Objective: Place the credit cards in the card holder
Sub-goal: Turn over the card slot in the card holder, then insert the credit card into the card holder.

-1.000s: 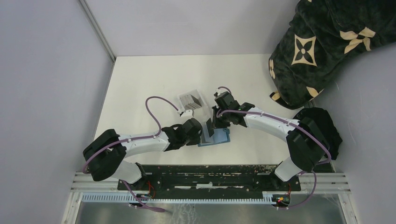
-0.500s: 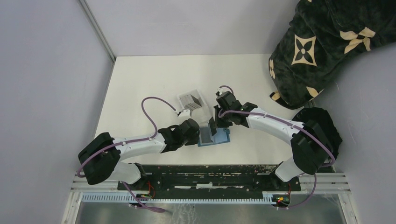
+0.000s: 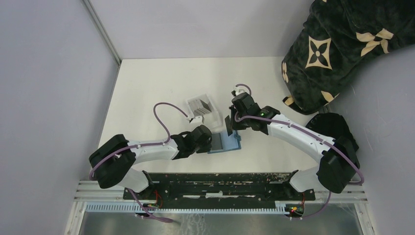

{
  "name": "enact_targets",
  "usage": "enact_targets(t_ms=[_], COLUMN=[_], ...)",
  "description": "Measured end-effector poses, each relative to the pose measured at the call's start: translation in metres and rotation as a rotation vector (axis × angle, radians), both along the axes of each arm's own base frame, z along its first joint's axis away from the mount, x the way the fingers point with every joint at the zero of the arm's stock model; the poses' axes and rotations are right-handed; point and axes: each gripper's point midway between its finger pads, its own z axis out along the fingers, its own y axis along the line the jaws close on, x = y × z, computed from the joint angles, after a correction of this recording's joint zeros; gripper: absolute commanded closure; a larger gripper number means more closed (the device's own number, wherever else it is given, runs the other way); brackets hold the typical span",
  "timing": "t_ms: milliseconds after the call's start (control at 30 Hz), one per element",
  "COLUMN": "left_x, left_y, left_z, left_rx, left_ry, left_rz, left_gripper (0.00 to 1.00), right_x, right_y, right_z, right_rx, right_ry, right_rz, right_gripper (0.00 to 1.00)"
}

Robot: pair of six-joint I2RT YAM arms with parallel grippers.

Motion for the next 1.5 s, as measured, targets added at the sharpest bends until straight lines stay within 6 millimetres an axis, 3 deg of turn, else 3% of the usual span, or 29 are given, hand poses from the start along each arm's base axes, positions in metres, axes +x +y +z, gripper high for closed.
enact_targets(t_ms=[300,533,667,1500], left_x=[-0.003,-0.003,-0.003,-0.004], left_y=[-0.001,-0.001,-0.001,0.0], left_z=[-0.009,-0.01,-0.01,-0.01], left_rx=[0.013,0.014,0.014,0.017], left_ry=[0.024,0.026,0.026,0.028], left_rz=[-0.01,-0.011,-0.011,-0.011], left_gripper=[0.67,0.67,0.67,0.68], right_x=[-0.007,-0.022,-0.028,-0.02], right_y=[0.014,0.018,0.017,0.019], right_z=[-0.005,-0.047,-0.061,-0.082], right_rx=[0.04,0.073,0.098,0.266], right_ry=[0.028,0.11,0.141,0.187], right_rz=[0.033,0.038,0.036,-0.008], right_gripper=[0.99,0.99,0.99,0.99])
